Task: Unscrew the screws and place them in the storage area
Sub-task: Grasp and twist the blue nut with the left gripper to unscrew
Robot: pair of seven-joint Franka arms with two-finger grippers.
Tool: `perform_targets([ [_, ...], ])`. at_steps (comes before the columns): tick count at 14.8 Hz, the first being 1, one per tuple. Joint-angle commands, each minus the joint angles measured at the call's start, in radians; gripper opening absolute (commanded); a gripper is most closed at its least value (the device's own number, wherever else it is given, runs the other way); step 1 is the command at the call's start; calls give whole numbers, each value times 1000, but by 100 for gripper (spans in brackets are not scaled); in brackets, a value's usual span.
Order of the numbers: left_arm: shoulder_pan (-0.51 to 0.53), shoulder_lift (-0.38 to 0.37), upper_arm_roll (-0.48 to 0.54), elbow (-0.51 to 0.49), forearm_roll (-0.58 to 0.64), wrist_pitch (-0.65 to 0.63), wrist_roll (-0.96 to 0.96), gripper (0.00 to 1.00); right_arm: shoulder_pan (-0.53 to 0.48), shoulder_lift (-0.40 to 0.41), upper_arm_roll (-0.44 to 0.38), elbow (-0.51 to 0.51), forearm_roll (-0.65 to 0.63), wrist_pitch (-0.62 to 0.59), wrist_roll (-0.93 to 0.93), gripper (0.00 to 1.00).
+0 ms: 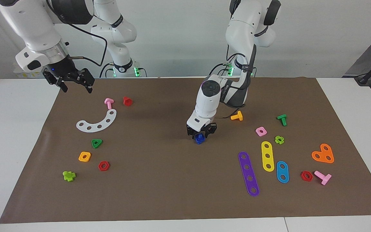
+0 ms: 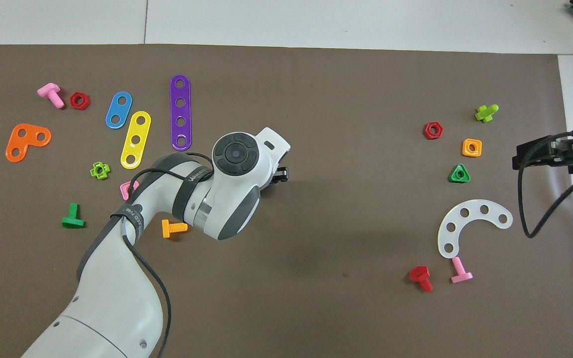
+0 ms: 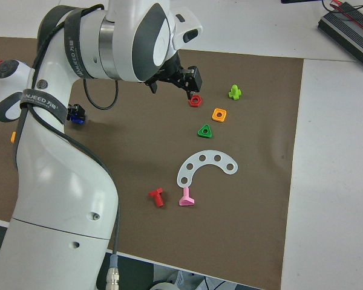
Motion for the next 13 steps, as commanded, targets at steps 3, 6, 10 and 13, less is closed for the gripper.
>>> perform_targets([
  [3, -15, -11, 16, -15, 6, 15, -9, 67, -8, -23, 5, -27, 1, 11, -20, 100],
  [6, -15, -11, 16, -12, 6, 14, -9, 65, -8, -23, 5, -27, 1, 11, -20, 100],
  [10, -11, -11, 16, 1, 4, 9, -9, 65, -8, -23, 5, -27, 1, 11, -20, 100],
  [13, -11, -11, 16, 1, 4, 9, -8, 63, -8, -23, 5, -27, 1, 9, -19, 100],
])
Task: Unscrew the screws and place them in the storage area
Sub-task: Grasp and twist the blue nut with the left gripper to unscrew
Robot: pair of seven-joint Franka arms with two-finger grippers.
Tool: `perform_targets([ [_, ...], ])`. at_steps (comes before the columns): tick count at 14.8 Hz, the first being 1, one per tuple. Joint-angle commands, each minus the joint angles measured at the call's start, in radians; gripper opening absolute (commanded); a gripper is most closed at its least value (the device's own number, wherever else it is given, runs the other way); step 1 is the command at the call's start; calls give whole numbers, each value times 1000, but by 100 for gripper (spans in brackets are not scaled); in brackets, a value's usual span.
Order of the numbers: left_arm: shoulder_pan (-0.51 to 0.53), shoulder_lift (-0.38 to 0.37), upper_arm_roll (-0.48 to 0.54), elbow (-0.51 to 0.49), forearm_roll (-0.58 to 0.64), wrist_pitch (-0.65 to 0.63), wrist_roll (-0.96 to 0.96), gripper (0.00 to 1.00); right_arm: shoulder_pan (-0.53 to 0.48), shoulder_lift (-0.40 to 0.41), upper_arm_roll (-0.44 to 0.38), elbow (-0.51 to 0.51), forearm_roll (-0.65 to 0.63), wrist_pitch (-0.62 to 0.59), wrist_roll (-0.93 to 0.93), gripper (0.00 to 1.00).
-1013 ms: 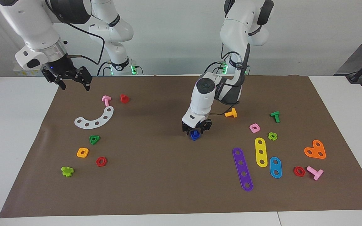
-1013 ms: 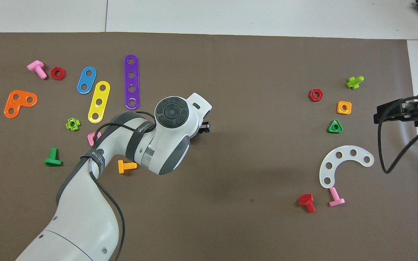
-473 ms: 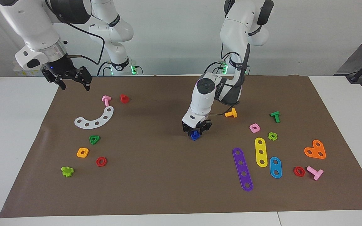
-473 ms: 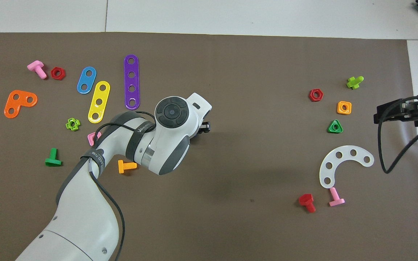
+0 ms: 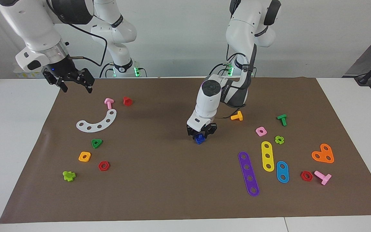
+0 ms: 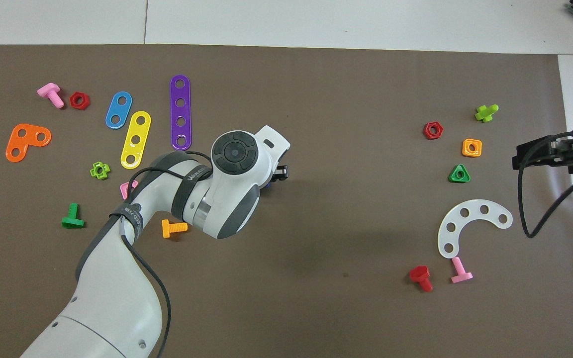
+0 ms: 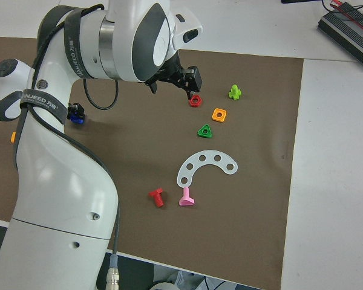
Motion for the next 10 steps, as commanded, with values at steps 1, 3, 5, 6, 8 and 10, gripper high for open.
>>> perform_targets([
  [1, -11, -10, 13, -6, 4, 9, -8, 61, -8, -23, 5, -27, 1, 11, -20, 100],
  [3, -11, -10, 13, -8, 4, 9, -8, 58, -8, -23, 5, -27, 1, 11, -20, 100],
  [5, -10, -10, 13, -8, 4, 7, -6, 56, -8, -23, 5, -27, 1, 11, -20, 100],
  [6, -10, -10, 13, -8, 4, 7, -6, 54, -8, -23, 5, -27, 1, 11, -20, 100],
  [8, -10, -10, 13, -8, 4, 7, -6, 50, -8, -23, 5, -27, 1, 11, -20, 100],
  [10, -8, -10, 13, -6, 4, 1, -4, 47, -8, -23, 5, -27, 1, 11, -20, 100],
])
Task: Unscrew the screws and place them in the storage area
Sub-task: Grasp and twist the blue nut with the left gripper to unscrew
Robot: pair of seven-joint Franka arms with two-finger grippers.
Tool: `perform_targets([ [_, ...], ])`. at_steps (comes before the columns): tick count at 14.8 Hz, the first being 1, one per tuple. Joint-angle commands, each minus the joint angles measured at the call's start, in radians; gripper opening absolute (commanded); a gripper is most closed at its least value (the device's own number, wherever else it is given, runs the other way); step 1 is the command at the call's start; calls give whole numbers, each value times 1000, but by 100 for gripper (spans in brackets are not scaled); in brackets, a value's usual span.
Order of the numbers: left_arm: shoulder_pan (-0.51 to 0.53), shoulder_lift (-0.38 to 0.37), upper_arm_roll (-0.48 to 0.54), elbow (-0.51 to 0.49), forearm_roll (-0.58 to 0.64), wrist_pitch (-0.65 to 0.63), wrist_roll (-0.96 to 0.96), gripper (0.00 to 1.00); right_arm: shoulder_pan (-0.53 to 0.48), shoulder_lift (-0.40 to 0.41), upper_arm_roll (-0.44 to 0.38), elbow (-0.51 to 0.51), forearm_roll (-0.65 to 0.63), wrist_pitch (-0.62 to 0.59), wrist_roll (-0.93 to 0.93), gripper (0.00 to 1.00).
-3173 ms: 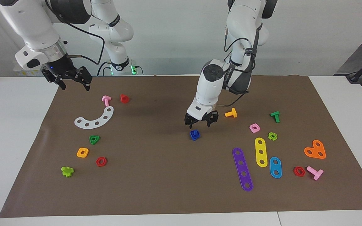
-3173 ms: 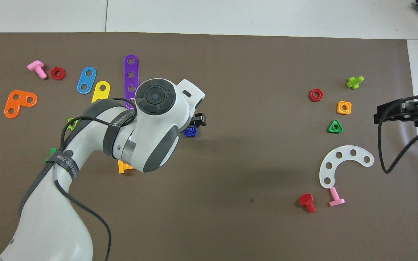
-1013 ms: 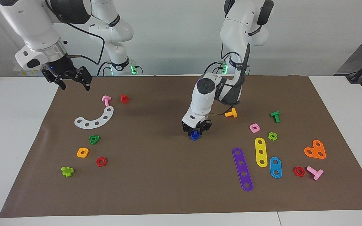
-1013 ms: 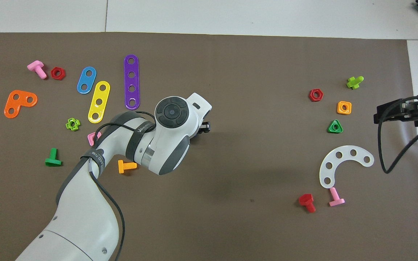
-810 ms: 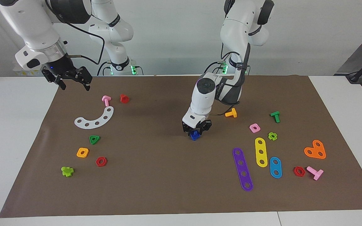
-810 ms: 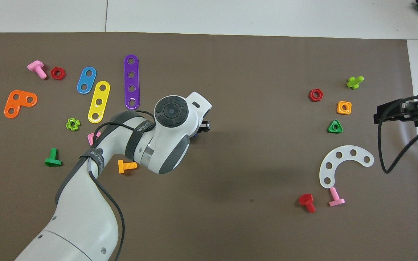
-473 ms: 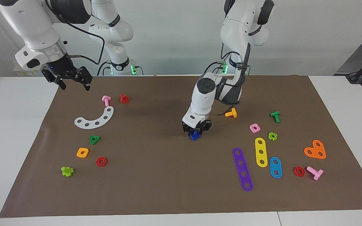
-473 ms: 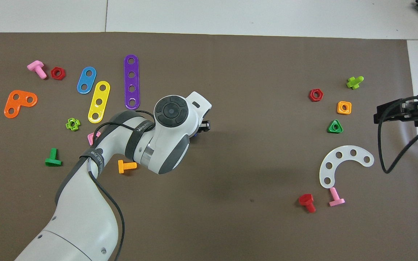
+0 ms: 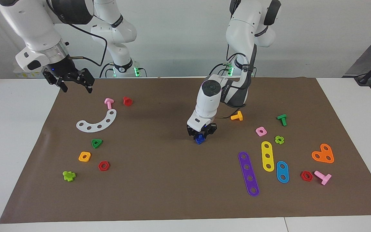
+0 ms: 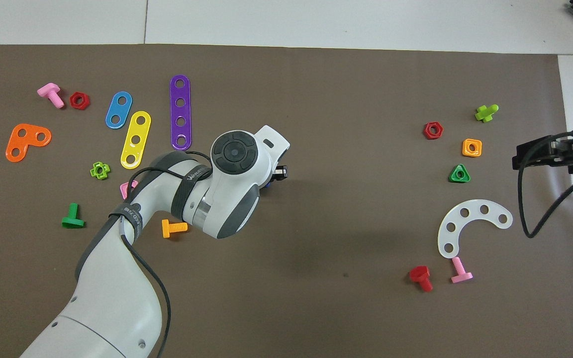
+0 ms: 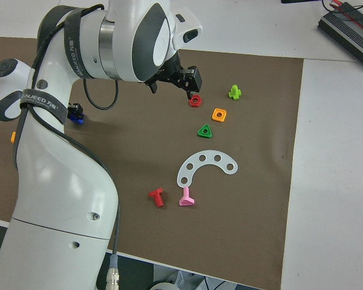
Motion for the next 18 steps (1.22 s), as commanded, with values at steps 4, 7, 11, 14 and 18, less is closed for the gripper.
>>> perform_targets([
  [4, -2, -10, 10, 28, 3, -42, -3, 40, -8, -23, 7, -27, 1, 11, -20, 100],
  [7, -1, -8, 10, 46, 0, -68, -3, 39, -8, -23, 7, -27, 1, 11, -20, 100],
  [11, 2, 10, 10, 136, -8, -169, -1, 40, -8, -23, 5, -27, 1, 11, -20, 100],
  [14, 4, 25, 10, 199, -17, -274, 2, 40, -8, -23, 5, -27, 1, 11, -20, 100],
  [18, 53, 27, 13, 262, -25, -359, 38, 40, -8, -23, 5, -27, 1, 11, -20, 100],
])
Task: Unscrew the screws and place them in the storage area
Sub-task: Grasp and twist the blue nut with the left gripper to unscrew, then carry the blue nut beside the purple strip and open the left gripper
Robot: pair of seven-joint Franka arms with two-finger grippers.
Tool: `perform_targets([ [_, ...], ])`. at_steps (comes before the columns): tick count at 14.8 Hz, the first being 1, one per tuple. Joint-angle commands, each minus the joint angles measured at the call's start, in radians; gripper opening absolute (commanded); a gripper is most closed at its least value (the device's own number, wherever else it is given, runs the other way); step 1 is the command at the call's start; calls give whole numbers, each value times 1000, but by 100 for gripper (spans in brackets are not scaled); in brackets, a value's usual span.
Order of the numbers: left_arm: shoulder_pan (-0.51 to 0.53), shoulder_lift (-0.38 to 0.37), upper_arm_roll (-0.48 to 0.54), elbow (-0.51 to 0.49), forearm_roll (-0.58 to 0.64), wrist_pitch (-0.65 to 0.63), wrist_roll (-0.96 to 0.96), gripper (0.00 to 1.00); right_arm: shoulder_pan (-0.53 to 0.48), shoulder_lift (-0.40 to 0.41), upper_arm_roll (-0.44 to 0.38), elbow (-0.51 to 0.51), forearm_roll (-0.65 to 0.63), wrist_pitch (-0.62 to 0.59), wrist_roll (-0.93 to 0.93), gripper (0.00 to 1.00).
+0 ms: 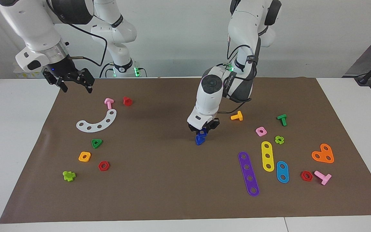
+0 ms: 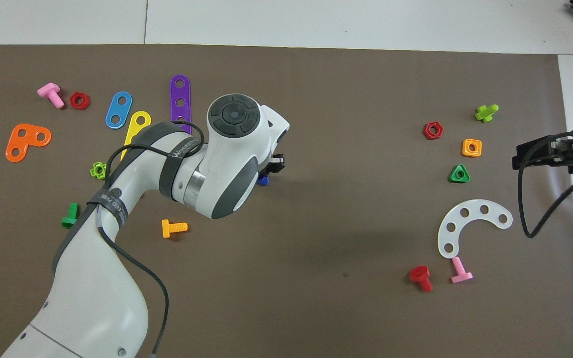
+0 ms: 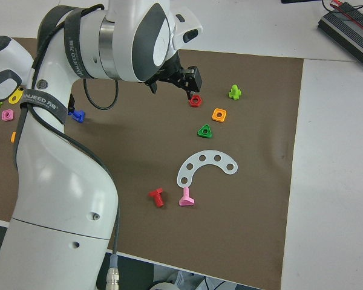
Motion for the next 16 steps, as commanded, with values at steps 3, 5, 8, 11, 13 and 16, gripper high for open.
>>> perform_targets([
  [3, 118, 0, 0, 33, -23, -46, 185, 39, -8, -23, 5, -27, 1, 11, -20, 100],
  [5, 184, -38, -3, -19, -25, -41, 309, 39, -8, -23, 7, -27, 1, 11, -20, 100],
  [8, 270, -75, -1, -88, -51, -31, 478, 37, -8, -23, 5, -27, 1, 11, -20, 100],
  [11, 320, -121, -3, -242, -55, 78, 597, 36, -6, -23, 7, -26, 1, 14, -19, 100],
  [13, 325, -152, -3, -350, -72, 208, 633, 36, -6, -23, 8, -32, 5, 35, -27, 100],
  [16, 324, -172, -1, -416, -72, 259, 645, 37, 66, -22, 8, -62, 6, 136, -13, 100],
])
